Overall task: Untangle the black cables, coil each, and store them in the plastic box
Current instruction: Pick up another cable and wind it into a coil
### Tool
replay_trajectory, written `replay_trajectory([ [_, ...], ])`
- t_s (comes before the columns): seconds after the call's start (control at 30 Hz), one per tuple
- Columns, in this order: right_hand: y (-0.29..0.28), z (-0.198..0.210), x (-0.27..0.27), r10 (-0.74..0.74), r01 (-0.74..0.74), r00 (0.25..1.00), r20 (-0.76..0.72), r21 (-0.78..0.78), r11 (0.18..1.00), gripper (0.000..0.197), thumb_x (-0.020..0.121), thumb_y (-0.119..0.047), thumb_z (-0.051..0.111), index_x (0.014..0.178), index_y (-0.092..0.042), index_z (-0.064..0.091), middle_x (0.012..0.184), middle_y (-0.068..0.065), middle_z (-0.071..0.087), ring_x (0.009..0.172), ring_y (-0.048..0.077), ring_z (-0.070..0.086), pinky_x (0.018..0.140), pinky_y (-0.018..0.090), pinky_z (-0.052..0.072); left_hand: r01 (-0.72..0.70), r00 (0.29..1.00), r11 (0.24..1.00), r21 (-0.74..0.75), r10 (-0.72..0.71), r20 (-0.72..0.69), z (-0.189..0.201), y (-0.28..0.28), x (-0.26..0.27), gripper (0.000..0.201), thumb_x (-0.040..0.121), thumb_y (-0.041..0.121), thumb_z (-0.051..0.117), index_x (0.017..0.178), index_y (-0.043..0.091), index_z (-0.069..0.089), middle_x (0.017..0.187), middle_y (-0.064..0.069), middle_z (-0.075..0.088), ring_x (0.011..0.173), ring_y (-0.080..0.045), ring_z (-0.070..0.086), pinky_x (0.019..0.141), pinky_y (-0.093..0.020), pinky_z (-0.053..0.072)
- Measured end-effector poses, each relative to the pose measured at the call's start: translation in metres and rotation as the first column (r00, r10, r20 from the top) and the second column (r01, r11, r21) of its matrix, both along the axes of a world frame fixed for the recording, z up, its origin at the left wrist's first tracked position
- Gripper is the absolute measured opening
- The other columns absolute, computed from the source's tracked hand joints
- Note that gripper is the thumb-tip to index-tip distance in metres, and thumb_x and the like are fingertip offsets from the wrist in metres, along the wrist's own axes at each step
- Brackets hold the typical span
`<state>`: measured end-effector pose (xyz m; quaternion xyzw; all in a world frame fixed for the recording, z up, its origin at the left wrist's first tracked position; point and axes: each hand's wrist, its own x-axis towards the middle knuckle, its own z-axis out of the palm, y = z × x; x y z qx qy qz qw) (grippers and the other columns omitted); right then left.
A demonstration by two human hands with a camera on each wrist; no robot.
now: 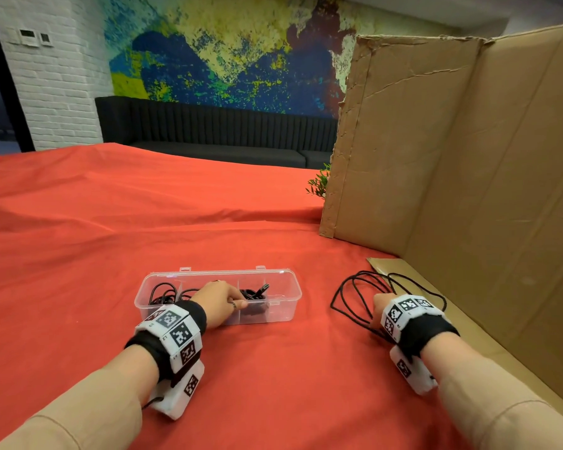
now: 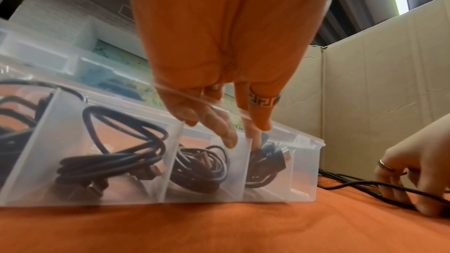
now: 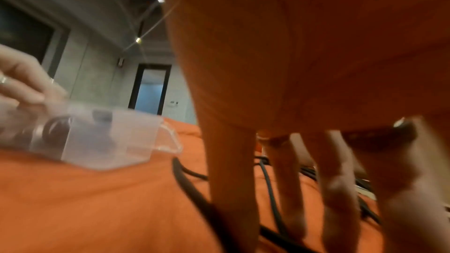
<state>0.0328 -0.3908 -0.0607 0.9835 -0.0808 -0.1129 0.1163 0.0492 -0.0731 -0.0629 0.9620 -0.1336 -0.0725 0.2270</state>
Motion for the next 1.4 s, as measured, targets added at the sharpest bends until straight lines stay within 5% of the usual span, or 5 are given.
replay_trajectory([
  [0.37, 0.002, 0.029, 0.012, -0.111, 0.038, 0.980, 0.165, 0.394, 0.918, 0.018, 0.084, -0.009, 0.060, 0.102, -0.010, 0.065, 0.103, 0.009, 0.066, 0.082, 0.015, 0.063, 0.072, 0.024, 0.047, -0.026, 0.999, 0.999, -0.021, 0.026, 0.025, -0.001, 0.000, -0.005, 0.021, 0.093, 0.029, 0.051, 0.102, 0.021, 0.068, 0.082, -0.003, 0.060, 0.079, -0.016, 0.053, 0.069, -0.023, 0.038],
  [0.73, 0.080, 0.125, -0.042, -0.041, -0.422, 0.907, 0.420, 0.906, -0.037, 0.037, 0.091, 0.012, 0.029, 0.089, -0.006, 0.061, 0.082, 0.008, 0.062, 0.059, 0.009, 0.059, 0.063, 0.018, 0.054, -0.004, 0.997, 0.876, -0.482, 0.042, 0.068, 0.043, -0.011, -0.021, 0.028, 0.097, 0.032, 0.043, 0.093, 0.022, 0.068, 0.094, -0.003, 0.065, 0.084, -0.015, 0.055, 0.081, -0.030, 0.042],
  [0.97, 0.133, 0.115, -0.063, 0.282, -0.670, 0.741, 0.610, 0.645, 0.368, 0.020, 0.081, -0.010, 0.070, 0.085, -0.022, 0.054, 0.075, -0.008, 0.068, 0.064, 0.011, 0.062, 0.067, 0.027, 0.050, -0.190, 0.880, 0.531, -0.826, -0.281, -0.383, 0.081, -0.018, -0.062, 0.062, 0.072, 0.070, 0.033, 0.069, 0.012, 0.054, 0.063, -0.010, 0.061, 0.051, -0.019, 0.056, 0.049, -0.023, 0.046],
  [1.17, 0.148, 0.099, -0.058, 0.299, -0.683, 0.728, 0.617, 0.616, 0.392, 0.041, 0.075, -0.016, 0.076, 0.076, -0.028, 0.037, 0.069, -0.014, 0.067, 0.071, 0.014, 0.064, 0.067, 0.024, 0.044, -0.159, 0.880, 0.657, -0.737, -0.243, -0.407, 0.083, -0.005, -0.066, 0.041, 0.072, 0.053, 0.054, 0.075, 0.013, 0.049, 0.054, -0.002, 0.056, 0.044, -0.010, 0.050, 0.044, -0.017, 0.035],
  [1.4, 0.146, 0.092, -0.045, 0.402, -0.699, 0.713, 0.574, 0.625, 0.347, 0.018, 0.081, -0.020, 0.071, 0.093, -0.024, 0.059, 0.069, -0.010, 0.062, 0.052, 0.002, 0.052, 0.055, 0.012, 0.038, -0.112, 0.866, 0.512, -0.851, -0.370, -0.336, 0.087, 0.018, -0.071, 0.029, 0.088, -0.007, 0.049, 0.116, 0.000, 0.051, 0.070, -0.008, 0.061, 0.057, -0.016, 0.060, 0.047, -0.022, 0.048],
])
